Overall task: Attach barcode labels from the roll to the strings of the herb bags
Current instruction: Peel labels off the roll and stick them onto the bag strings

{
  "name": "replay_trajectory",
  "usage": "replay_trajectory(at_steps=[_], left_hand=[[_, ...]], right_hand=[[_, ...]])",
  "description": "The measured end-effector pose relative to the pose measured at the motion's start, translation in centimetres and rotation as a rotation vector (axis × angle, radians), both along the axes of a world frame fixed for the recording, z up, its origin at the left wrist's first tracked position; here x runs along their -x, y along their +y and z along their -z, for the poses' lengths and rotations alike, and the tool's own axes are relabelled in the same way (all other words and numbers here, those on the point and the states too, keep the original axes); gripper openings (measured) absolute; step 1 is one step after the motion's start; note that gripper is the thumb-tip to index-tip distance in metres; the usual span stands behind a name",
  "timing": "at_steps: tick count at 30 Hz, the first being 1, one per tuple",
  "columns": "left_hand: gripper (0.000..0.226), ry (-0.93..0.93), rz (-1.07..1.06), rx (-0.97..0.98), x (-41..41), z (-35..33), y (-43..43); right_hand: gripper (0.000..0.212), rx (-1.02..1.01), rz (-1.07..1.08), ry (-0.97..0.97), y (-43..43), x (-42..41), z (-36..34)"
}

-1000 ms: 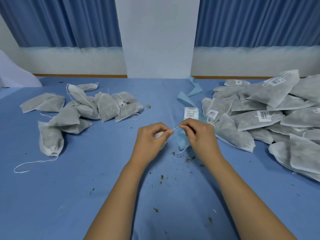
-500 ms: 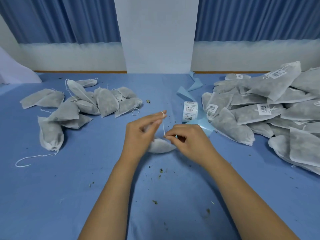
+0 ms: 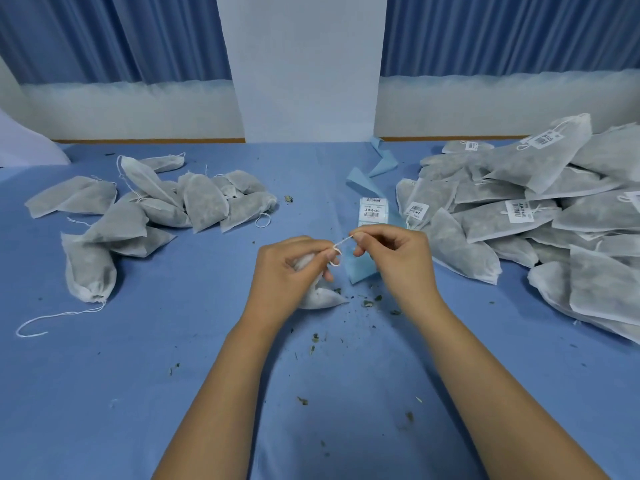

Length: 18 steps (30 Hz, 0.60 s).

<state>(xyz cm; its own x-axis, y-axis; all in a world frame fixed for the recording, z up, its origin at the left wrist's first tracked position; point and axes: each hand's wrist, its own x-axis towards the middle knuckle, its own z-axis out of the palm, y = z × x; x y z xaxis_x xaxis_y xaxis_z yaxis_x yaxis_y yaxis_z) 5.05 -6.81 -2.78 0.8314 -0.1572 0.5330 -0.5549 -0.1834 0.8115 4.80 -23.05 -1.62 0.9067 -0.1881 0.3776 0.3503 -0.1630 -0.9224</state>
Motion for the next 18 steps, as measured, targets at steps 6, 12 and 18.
replay_trajectory(at_steps=[6, 12, 18], left_hand=[[0.014, 0.1, -0.164, 0.194, 0.3, -0.2, -0.3], [0.02, 0.103, -0.222, 0.136, 0.2, -0.4, -0.2], [0.013, 0.109, -0.157, 0.084, 0.5, -0.3, -0.6]], right_hand=[[0.015, 0.113, -0.137, 0.132, 1.6, 0.6, 0.6], [0.007, 0.181, -0.093, 0.03, 1.9, 0.8, 0.5], [0.007, 0.248, -0.073, -0.049, 1.9, 0.9, 0.3]])
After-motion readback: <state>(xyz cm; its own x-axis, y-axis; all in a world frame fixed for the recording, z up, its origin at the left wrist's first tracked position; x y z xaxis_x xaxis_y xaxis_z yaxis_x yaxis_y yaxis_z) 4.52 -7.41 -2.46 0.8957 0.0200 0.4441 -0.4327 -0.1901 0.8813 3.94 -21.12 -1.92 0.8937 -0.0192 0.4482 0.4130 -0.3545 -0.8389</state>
